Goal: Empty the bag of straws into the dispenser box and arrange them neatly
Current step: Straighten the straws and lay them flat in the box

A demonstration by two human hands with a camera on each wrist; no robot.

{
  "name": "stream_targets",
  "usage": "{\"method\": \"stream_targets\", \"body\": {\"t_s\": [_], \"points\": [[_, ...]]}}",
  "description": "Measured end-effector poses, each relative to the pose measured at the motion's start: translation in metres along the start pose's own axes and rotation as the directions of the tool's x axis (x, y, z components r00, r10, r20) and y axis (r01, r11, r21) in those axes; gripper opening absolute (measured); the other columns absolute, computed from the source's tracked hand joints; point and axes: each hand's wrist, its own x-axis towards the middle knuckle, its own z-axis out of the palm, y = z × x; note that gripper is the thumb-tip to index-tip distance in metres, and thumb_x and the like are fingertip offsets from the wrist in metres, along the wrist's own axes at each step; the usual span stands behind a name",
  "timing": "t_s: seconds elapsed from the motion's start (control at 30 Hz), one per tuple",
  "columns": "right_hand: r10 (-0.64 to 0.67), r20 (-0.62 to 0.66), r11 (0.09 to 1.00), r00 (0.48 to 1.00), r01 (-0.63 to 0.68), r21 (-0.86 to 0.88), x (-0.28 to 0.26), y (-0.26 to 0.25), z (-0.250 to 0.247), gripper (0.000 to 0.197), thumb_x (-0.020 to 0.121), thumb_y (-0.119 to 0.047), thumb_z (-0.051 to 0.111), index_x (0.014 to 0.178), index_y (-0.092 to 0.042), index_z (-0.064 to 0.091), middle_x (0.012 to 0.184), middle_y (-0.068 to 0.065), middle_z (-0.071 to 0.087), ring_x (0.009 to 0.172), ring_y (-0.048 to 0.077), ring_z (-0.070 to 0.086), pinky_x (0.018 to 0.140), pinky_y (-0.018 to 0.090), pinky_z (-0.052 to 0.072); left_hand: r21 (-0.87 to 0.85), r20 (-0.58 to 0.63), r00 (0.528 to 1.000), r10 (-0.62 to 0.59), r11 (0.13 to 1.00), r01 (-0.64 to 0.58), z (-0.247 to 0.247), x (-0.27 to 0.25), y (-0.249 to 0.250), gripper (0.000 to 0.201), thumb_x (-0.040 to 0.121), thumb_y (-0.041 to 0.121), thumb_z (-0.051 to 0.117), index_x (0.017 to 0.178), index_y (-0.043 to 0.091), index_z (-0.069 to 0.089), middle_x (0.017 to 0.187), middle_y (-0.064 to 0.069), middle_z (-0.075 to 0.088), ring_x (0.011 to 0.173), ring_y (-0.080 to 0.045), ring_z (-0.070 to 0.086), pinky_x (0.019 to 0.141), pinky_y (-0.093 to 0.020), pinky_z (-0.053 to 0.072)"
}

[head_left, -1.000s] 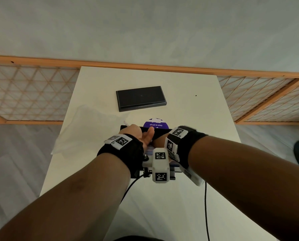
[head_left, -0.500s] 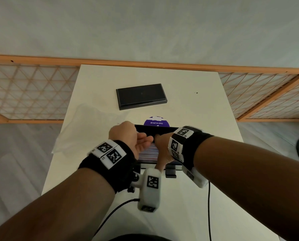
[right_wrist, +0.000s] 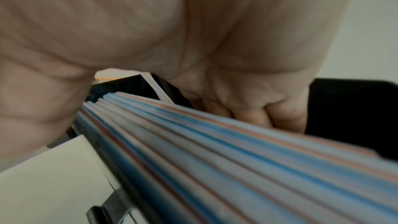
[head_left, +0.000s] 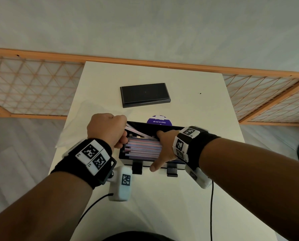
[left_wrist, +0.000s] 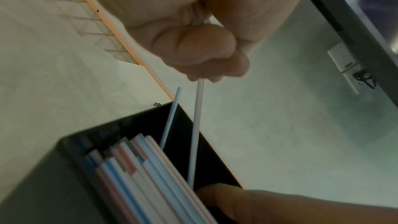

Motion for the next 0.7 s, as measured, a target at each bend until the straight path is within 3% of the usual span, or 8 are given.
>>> {"method": "stream_targets", "body": {"t_s": [0.13, 0.3, 0.43, 0.6, 0.7], "points": [[-0.022, -0.021, 0.999, 1.000, 0.023, 0.035, 0.005, 0.002, 0.004, 0.090, 0.055, -0.075, 0.076, 0.126, -0.026, 0.050, 0.104, -0.003, 0.061, 0.095, 0.018, 0.058, 0.091, 0.035, 0.051, 0.073, 0.120, 0.990, -0.076, 0.995, 0.067, 0.003, 0.002, 0.000, 0.011, 0.079, 0.006, 0.059, 0.069, 0.004, 0.062, 0.049, -0.008, 0.059, 0.036, -0.019, 0.048, 0.038, -0.021, 0.035], [0.009, 0.021, 1.000, 1.000, -0.009, -0.006, 0.010, 0.000, 0.004, 0.100, 0.045, -0.083, 0.074, 0.124, -0.026, 0.050, 0.099, -0.003, 0.062, 0.091, 0.019, 0.059, 0.090, 0.037, 0.052, 0.200, 0.211, 0.971, -0.114, 0.977, 0.071, 0.012, 0.008, -0.008, 0.012, 0.090, 0.007, 0.062, 0.084, 0.000, 0.069, 0.057, -0.012, 0.066, 0.037, -0.017, 0.049, 0.036, -0.020, 0.034], [0.000, -0.019, 1.000, 1.000, -0.001, -0.018, 0.008, 0.001, 0.004, 0.100, 0.048, -0.079, 0.077, 0.126, -0.027, 0.045, 0.098, -0.004, 0.056, 0.089, 0.018, 0.055, 0.082, 0.033, 0.049, 0.333, 0.301, 0.941, -0.154, 0.942, 0.047, 0.022, 0.013, -0.015, 0.020, 0.099, 0.020, 0.053, 0.096, 0.004, 0.066, 0.058, -0.009, 0.067, 0.035, -0.015, 0.048, 0.036, -0.020, 0.034], [0.006, -0.004, 1.000, 1.000, -0.006, -0.029, 0.008, -0.004, 0.000, 0.100, 0.047, -0.076, 0.079, 0.129, -0.028, 0.044, 0.083, -0.008, 0.048, 0.089, 0.019, 0.053, 0.091, 0.039, 0.051, 0.567, 0.431, 0.876, -0.214, 0.820, -0.079, 0.036, 0.007, -0.018, 0.040, 0.104, 0.042, 0.043, 0.109, 0.007, 0.062, 0.056, -0.005, 0.059, 0.032, -0.012, 0.043, 0.036, -0.016, 0.033], [-0.010, -0.020, 1.000, 1.000, 0.010, -0.004, 0.009, -0.001, 0.003, 0.106, 0.045, -0.074, 0.082, 0.132, -0.029, 0.043, 0.099, -0.006, 0.055, 0.094, 0.020, 0.053, 0.093, 0.040, 0.050, 0.591, 0.394, 0.907, -0.151, 0.797, -0.124, 0.033, 0.006, -0.013, 0.044, 0.101, 0.049, 0.050, 0.100, 0.008, 0.065, 0.054, -0.004, 0.063, 0.033, -0.015, 0.048, 0.037, -0.017, 0.038]]}}
